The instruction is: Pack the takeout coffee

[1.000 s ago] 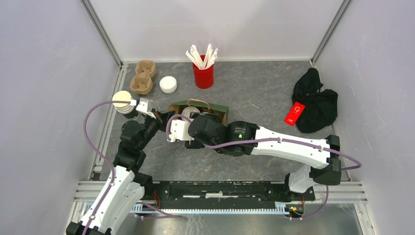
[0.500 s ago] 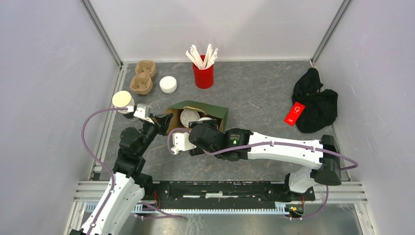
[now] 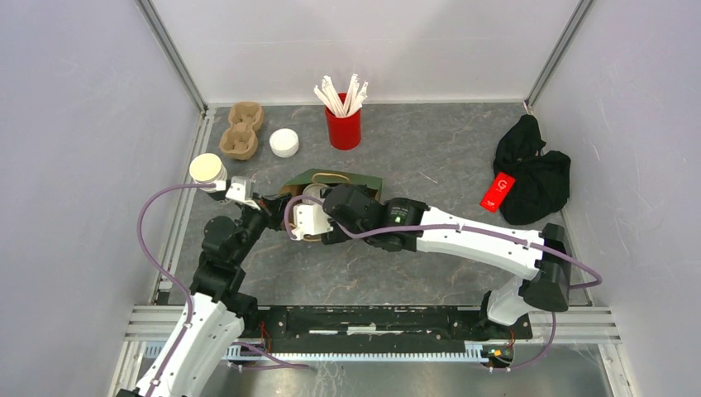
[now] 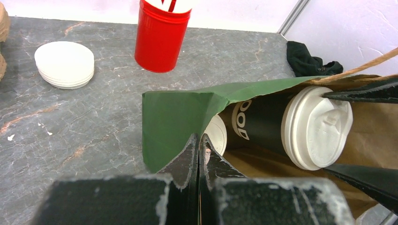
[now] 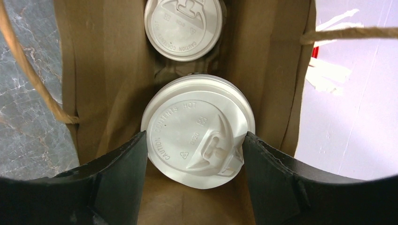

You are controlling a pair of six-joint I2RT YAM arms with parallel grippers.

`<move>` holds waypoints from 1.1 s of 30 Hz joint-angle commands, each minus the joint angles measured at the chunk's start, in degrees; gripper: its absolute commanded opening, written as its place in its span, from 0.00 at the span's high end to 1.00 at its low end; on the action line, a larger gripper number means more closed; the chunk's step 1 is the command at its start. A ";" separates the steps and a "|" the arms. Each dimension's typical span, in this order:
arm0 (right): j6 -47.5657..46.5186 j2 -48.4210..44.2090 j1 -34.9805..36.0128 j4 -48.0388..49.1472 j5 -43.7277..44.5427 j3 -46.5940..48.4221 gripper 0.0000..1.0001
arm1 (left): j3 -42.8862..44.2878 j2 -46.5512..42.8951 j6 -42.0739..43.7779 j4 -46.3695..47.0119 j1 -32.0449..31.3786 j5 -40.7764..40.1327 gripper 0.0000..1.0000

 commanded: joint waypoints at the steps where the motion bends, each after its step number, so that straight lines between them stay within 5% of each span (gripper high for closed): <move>1: -2.87 2.77 -1.32 -1.76 -4.05 5.18 0.48 | 1.33 -0.61 -1.79 -0.88 -0.89 -1.87 0.98; 13: -1.14 4.33 -1.40 -2.92 0.68 5.04 0.49 | 3.51 -1.59 -3.77 -5.18 -1.77 -0.21 0.98; 33: -4.80 -1.81 -6.49 2.81 -5.88 -5.69 0.52 | 2.82 -2.68 -5.73 -8.69 -3.71 -4.52 0.98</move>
